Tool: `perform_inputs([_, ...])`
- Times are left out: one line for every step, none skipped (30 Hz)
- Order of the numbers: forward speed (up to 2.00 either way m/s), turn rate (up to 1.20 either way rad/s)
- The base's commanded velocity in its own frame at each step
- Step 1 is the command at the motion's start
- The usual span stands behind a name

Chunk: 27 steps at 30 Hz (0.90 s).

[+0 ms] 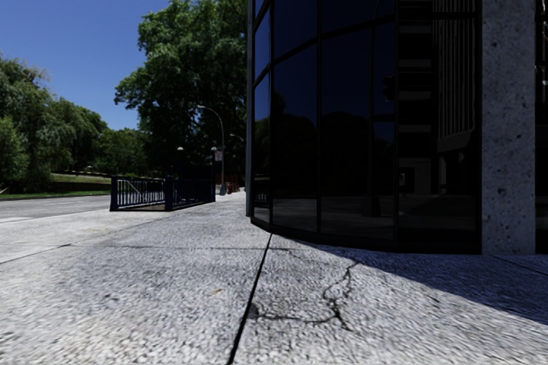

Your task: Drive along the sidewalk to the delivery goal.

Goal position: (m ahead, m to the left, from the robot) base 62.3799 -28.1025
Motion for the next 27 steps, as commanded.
perform_inputs([1.37, 0.24])
perform_inputs([1.37, 0.27])
perform_inputs([1.37, 0.32])
perform_inputs([1.36, 0.34])
perform_inputs([1.36, 0.34])
perform_inputs([1.36, 0.35])
perform_inputs([1.36, 0.36])
perform_inputs([1.36, 0.37])
perform_inputs([1.36, 0.38])
perform_inputs([1.36, 0.39])
perform_inputs([1.36, 0.39])
perform_inputs([1.36, 0.41])
perform_inputs([1.36, 0.43])
perform_inputs([1.36, 0.44])
perform_inputs([1.36, 0.44])
perform_inputs([1.36, 0.44])
perform_inputs([1.36, 0.44])
perform_inputs([1.36, 0.44])
perform_inputs([1.36, 0.45])
perform_inputs([1.36, 0.45])
perform_inputs([1.36, 0.45])
perform_inputs([1.36, 0.45])
perform_inputs([1.36, 0.45])
perform_inputs([1.36, 0.45])
perform_inputs([1.36, 0.45])
perform_inputs([1.36, 0.37])
perform_inputs([1.41, 0.25])
